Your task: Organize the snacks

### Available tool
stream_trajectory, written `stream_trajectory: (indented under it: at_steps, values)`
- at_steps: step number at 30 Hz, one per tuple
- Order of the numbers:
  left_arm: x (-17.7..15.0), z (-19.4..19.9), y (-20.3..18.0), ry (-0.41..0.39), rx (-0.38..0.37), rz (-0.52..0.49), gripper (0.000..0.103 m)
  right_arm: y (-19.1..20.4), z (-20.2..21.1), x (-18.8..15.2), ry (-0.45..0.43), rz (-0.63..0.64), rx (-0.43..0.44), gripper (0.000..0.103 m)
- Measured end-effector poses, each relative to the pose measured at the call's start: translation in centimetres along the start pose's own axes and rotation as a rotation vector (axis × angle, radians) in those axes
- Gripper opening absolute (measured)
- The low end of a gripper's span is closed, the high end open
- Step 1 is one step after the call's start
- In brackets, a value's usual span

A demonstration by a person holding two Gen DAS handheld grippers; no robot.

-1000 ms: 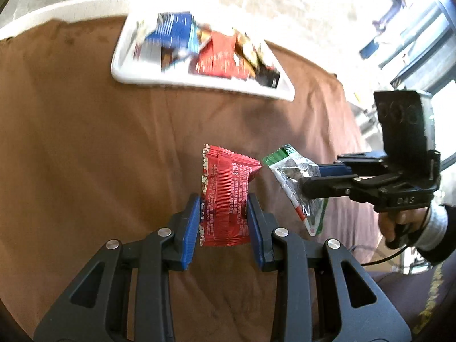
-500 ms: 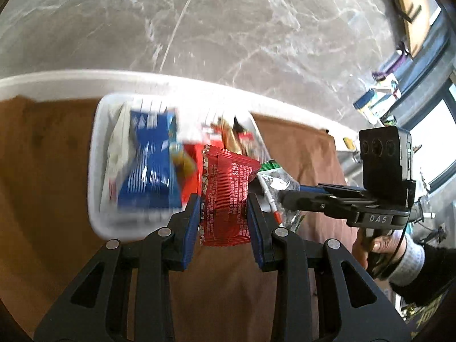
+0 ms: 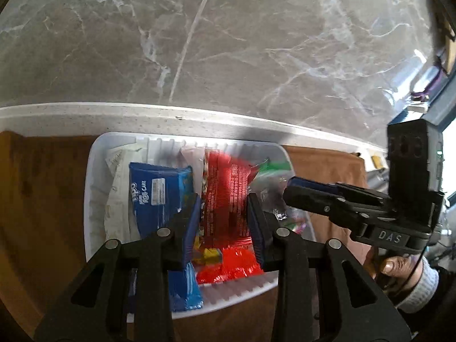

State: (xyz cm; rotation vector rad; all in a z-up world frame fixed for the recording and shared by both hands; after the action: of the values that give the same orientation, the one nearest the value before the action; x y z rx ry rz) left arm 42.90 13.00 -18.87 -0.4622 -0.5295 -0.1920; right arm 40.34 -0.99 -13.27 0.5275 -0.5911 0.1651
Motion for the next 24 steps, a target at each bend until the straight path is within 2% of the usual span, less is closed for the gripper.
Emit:
stream_trajectory:
  at_steps: [1, 2, 3, 7, 11, 15, 18, 24]
  values:
    - [0.1, -0.2, 0.0, 0.000, 0.005, -0.003, 0.043, 0.0, -0.1, 0.1, -0.003, 0.006, -0.009, 0.040]
    - [0.0, -0.1, 0.0, -0.004, 0.011, -0.007, 0.062, 0.0, -0.1, 0.1, -0.005, 0.015, -0.012, 0.046]
    - [0.1, 0.0, -0.3, -0.016, 0.006, -0.015, 0.068, 0.1, 0.0, 0.2, -0.015, 0.026, -0.021, 0.048]
    - [0.7, 0.9, -0.8, -0.062, 0.056, -0.057, 0.069, 0.9, 1.3, -0.2, -0.057, 0.079, -0.037, 0.053]
    - [0.7, 3.0, -1.7, -0.111, 0.065, -0.072, 0.075, 2.0, 3.1, -1.2, -0.093, 0.128, -0.040, 0.061]
    - [-0.2, 5.1, -2.6, -0.135, 0.077, -0.083, 0.076, 3.0, 4.8, -2.6, -0.107, 0.149, -0.041, 0.074]
    - [-1.1, 6.7, -3.3, -0.150, 0.076, -0.090, 0.084, 3.7, 6.1, -3.8, -0.120, 0.166, -0.056, 0.080]
    - [-2.2, 10.7, -5.5, -0.225, 0.128, -0.115, 0.087, 4.8, 9.9, -5.7, -0.175, 0.207, -0.114, 0.087]
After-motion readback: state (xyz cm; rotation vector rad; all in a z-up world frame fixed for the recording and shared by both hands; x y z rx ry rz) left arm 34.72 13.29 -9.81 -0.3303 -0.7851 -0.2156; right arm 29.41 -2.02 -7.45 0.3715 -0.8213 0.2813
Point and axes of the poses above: each gripper's, at about its wrist camera, not at the fingertips, and z roughly against the way its jaws point, y to its left, x to its top, the point moved 9 cm from there along -z, roughly the way its jaws point, and after that the axes turned 3 degrees about -z, right-handed, at the moved point
